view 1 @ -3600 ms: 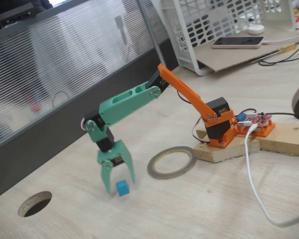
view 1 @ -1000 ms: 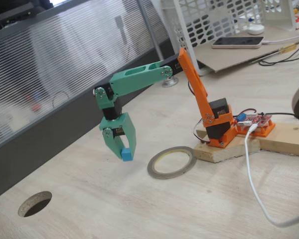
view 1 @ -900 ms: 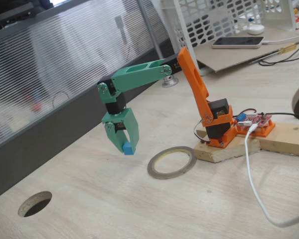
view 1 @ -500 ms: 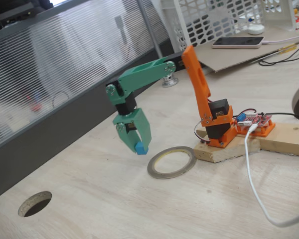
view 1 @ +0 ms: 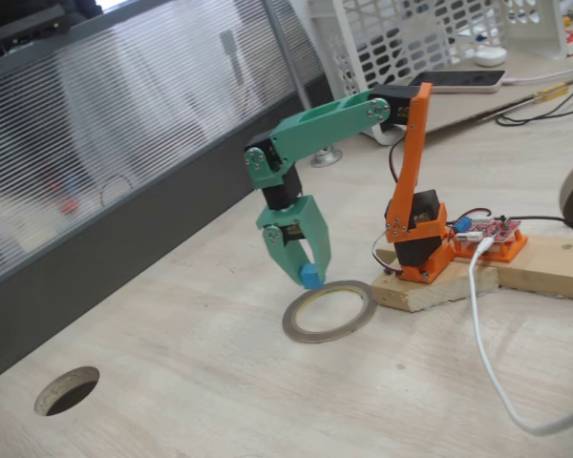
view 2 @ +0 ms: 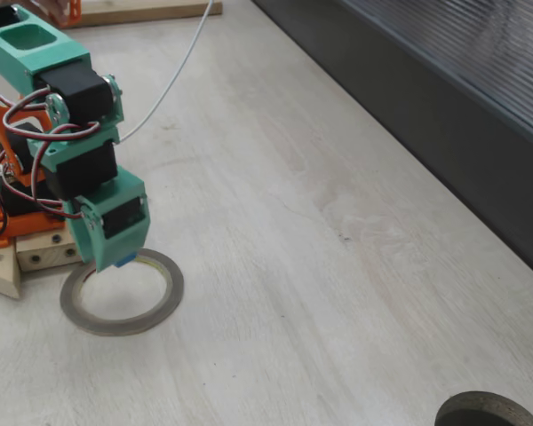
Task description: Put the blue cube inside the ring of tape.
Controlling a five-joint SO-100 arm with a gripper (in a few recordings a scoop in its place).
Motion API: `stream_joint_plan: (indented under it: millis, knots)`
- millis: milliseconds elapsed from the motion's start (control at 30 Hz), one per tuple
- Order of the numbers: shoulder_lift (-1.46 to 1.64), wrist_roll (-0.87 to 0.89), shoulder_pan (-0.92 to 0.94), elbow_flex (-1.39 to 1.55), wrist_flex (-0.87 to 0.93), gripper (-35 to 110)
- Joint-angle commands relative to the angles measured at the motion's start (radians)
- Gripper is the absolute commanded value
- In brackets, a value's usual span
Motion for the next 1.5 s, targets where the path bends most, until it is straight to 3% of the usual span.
stream_joint_plan:
  millis: [0,433,633,1467]
  knots:
    - [0.071,0.017,0.008,0.077,0.018,4]
    - [0.054,0.017,0.008,0.094,-0.005,4]
    - [-0.003,0.017,0.008,0.103,-0.117,4]
    - [-0.032,0.017,0.008,0.106,-0.117,4]
